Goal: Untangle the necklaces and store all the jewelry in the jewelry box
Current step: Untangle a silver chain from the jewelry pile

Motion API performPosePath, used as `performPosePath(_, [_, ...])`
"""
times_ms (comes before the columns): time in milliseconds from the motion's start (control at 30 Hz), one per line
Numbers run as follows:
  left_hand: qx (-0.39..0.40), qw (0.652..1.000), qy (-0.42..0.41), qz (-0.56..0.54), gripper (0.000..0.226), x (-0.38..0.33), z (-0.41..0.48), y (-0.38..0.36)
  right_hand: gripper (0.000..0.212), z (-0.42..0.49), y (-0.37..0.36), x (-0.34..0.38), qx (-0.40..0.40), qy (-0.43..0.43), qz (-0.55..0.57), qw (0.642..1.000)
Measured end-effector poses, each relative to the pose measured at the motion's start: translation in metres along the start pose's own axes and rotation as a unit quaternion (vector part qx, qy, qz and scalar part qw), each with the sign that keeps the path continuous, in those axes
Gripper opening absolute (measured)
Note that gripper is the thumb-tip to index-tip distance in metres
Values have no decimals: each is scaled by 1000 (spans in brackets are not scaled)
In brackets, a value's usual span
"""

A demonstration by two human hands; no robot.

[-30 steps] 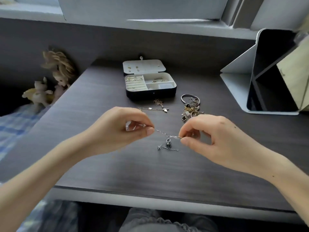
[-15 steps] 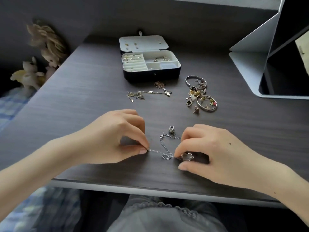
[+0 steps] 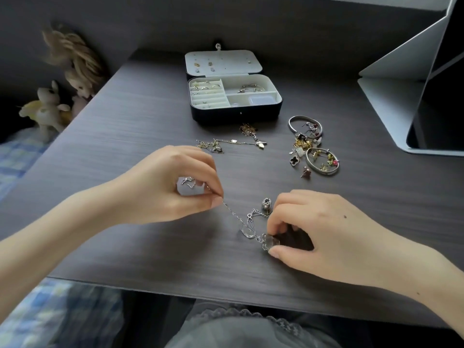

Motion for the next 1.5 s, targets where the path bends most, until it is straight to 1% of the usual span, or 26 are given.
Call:
performPosePath(167, [-10, 999, 18, -49, 18, 5, 5, 0, 19, 3, 14, -7, -27, -13, -2, 1000])
performPosePath(267, [-36, 996, 33, -74, 18, 9, 10, 4, 21, 16, 36, -19, -64, -21, -5, 998])
performPosePath(400, [-74, 988, 57, -123, 15, 16, 23, 10, 16, 41, 54, -37, -79, -55, 0, 995])
performPosePath(467, [-86, 985, 64, -138, 13, 20, 28, 11, 9, 52, 53, -44, -75, -69, -2, 995])
performPosePath(633, [-106, 974, 95, -177, 12, 32, 33, 7, 9, 66, 37, -52, -47, -77, -36, 995])
performPosePath(767, [-109, 970, 113, -187, 19, 38, 31, 4, 13, 70, 24, -49, -53, -64, -79, 993])
performPosePath(833, [-110, 965, 135, -197, 23, 41, 31, 2, 13, 73, 20, -46, -36, -75, -99, 992])
performPosePath(900, [-108, 956, 146, -230, 22, 42, 31, 0, 11, 76, 17, -45, -22, -85, -109, 990])
performPosePath(967, [-105, 949, 155, -252, 18, 43, 32, -4, 10, 76, 15, -42, -56, -77, -131, 987])
performPosePath(1033, [-106, 946, 166, -258, 15, 43, 33, -6, 10, 75, 14, -35, -116, -81, -139, 980])
performPosePath(1100, [-110, 944, 170, -260, 16, 43, 34, -6, 10, 75, 11, -25, -157, -90, -112, 977])
performPosePath(1133, [-111, 943, 169, -263, 17, 43, 34, -6, 14, 75, 9, -20, -169, -92, -95, 977])
performPosePath(1200, [-112, 944, 162, -265, 26, 41, 34, -6, 21, 78, 2, -13, -187, -100, -74, 974])
performPosePath(1267, [-114, 944, 158, -266, 30, 40, 34, -5, 22, 80, -5, -11, -193, -123, -70, 971])
performPosePath(1333, [-117, 943, 156, -268, 28, 40, 34, -5, 19, 82, -9, -10, -202, -147, -76, 965])
performPosePath(1433, [-120, 942, 156, -271, 24, 38, 34, -4, 21, 84, -11, -9, -205, -171, -82, 960])
performPosePath(1500, [-120, 940, 161, -275, 17, 38, 35, -4, 22, 86, -12, -8, -209, -179, -87, 958])
Point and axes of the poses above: each hand's wrist, its own z-axis towards the middle knuckle, its own y-axis out of the back of the hand, x = y × z, the point moved 2 cm from there along z, towards the middle knuckle, and after that the axes turned 1 degree about -y, right-handed, at the moved point
